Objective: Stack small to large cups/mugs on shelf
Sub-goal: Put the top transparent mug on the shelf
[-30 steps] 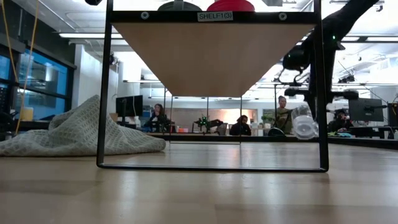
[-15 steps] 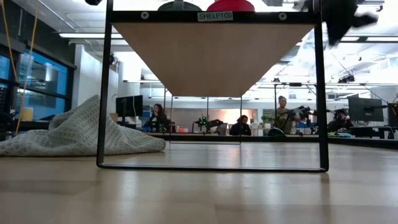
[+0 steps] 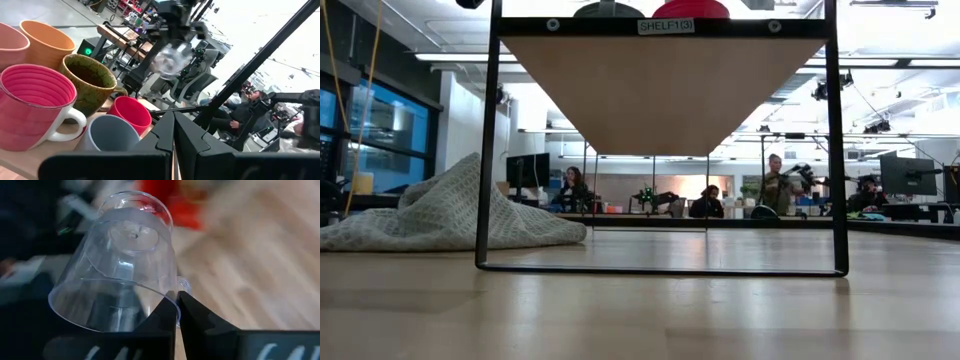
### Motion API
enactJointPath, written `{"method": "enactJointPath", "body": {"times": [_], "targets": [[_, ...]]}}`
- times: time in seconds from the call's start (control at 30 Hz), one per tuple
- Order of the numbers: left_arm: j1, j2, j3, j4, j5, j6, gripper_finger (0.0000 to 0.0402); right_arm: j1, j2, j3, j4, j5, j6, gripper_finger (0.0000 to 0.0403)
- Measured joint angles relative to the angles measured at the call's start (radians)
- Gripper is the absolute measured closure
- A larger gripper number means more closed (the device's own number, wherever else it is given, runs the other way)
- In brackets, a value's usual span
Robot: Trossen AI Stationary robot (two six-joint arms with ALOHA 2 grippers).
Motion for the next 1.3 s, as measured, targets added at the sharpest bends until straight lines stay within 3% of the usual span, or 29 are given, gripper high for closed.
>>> {"method": "enactJointPath", "body": {"times": [0.2,0.33,0.67,0.83,0.93,1.03,1.3], "targets": [[0.000,0.000,0.000,0.000,0.000,-0.006,0.0401,0.212,0.066,0.000,0.247,-0.062,0.061,0.0403],[0.000,0.000,0.000,0.000,0.000,-0.006,0.0402,0.273,0.144,0.001,0.279,-0.082,0.157,0.0403],[0.000,0.001,0.000,0.000,0.003,-0.046,0.0402,0.286,0.322,0.000,0.212,0.036,0.237,0.0403],[0.000,0.045,0.024,0.006,0.131,-0.059,0.0402,0.287,0.333,0.000,0.195,0.086,0.232,0.0403],[-0.020,0.114,0.113,-0.026,0.215,-0.048,0.0402,0.286,0.331,0.000,0.200,0.088,0.213,0.0403],[-0.059,0.224,0.242,-0.129,0.233,0.023,0.0402,0.289,0.329,0.000,0.213,0.089,0.208,0.0403],[-0.084,0.597,0.631,-0.412,0.114,0.053,0.0402,0.325,0.329,0.000,0.333,0.105,0.182,0.0403]]}}
